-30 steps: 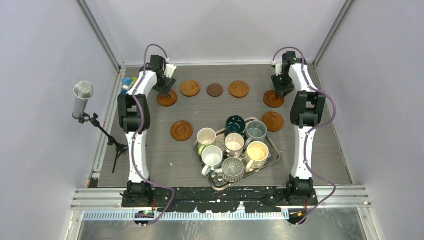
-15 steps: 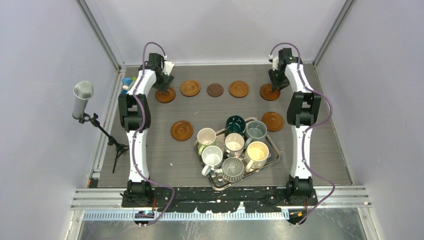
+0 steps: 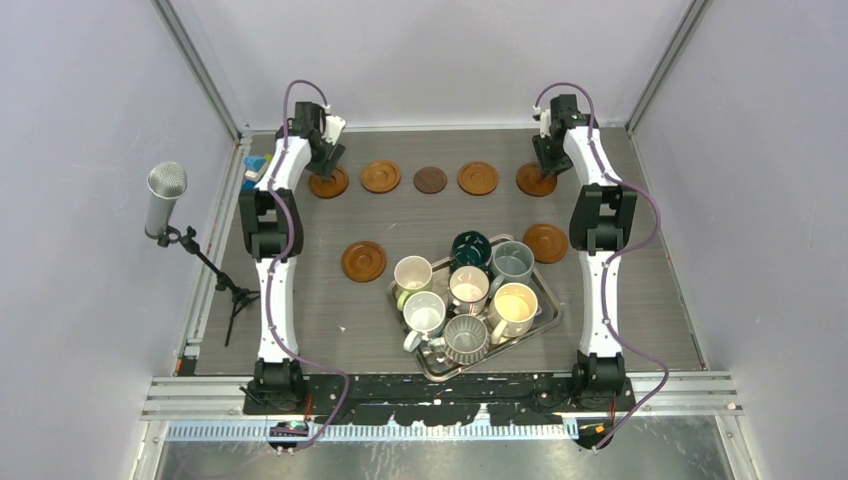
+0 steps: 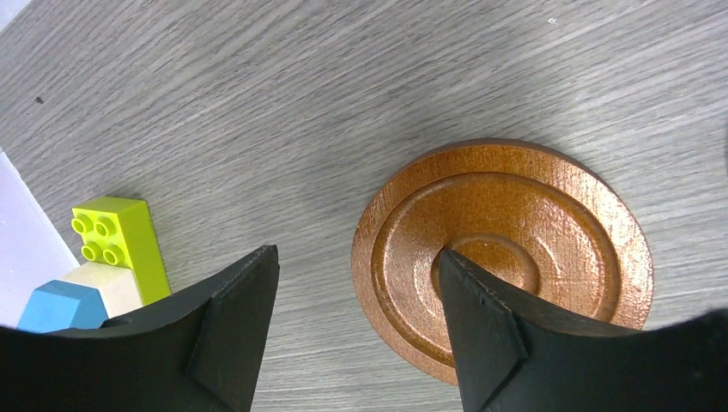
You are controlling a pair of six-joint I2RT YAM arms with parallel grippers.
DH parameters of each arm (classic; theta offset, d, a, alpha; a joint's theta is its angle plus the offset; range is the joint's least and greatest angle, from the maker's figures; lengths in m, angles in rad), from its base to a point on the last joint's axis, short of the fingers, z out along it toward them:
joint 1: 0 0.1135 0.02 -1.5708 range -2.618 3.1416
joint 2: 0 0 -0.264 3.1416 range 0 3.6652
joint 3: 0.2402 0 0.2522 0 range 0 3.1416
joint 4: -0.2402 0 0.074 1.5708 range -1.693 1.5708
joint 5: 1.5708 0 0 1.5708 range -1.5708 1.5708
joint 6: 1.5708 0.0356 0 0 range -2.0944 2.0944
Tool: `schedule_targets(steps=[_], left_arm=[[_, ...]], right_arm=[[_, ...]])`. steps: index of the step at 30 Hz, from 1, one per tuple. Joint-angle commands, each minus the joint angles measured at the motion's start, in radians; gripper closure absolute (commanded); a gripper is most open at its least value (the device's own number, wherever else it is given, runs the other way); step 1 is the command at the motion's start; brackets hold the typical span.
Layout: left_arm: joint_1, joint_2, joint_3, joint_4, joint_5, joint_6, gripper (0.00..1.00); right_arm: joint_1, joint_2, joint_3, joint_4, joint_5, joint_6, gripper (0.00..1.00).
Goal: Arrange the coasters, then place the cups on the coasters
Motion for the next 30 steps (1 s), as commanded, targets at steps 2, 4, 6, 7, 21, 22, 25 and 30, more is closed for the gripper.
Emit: schedule_targets(steps=[2, 4, 6, 7, 21, 22, 25, 30], left_arm=[[0.015, 0.054, 0.031, -0.018, -0.02, 0.007, 0.29], [0.016, 0.055, 0.037, -0.017, -0.021, 0.009, 0.29], [0.015, 0.051, 0.041, -0.019, -0.02, 0.012, 0.29], [0.015, 0.049, 0.041, -0.019, -0.019, 0.011, 0.29], [0.015, -0.119, -0.039, -0.018, 0.051, -0.01, 0.14], [0.015, -0.144, -0.054, -0.017, 0.066, -0.013, 0.13], [0.014, -0.241, -0.129, -0.002, 0.127, -0.013, 0.1], [0.014, -0.395, -0.329, -0.004, 0.282, 0.036, 0.06]], right_arm=[[0.032, 0.049, 0.028, 0.05, 0.023, 0.011, 0.61], [0.036, 0.053, 0.032, 0.052, 0.024, 0.011, 0.61], [0.037, 0.051, 0.036, 0.053, 0.025, 0.014, 0.61], [0.037, 0.05, 0.037, 0.052, 0.024, 0.015, 0.61], [0.036, -0.114, -0.016, 0.052, -0.048, 0.015, 0.52], [0.035, -0.135, -0.022, 0.052, -0.062, 0.017, 0.5], [0.033, -0.204, -0.068, 0.052, -0.099, 0.016, 0.41], [0.027, -0.325, -0.179, 0.001, -0.173, -0.012, 0.31]])
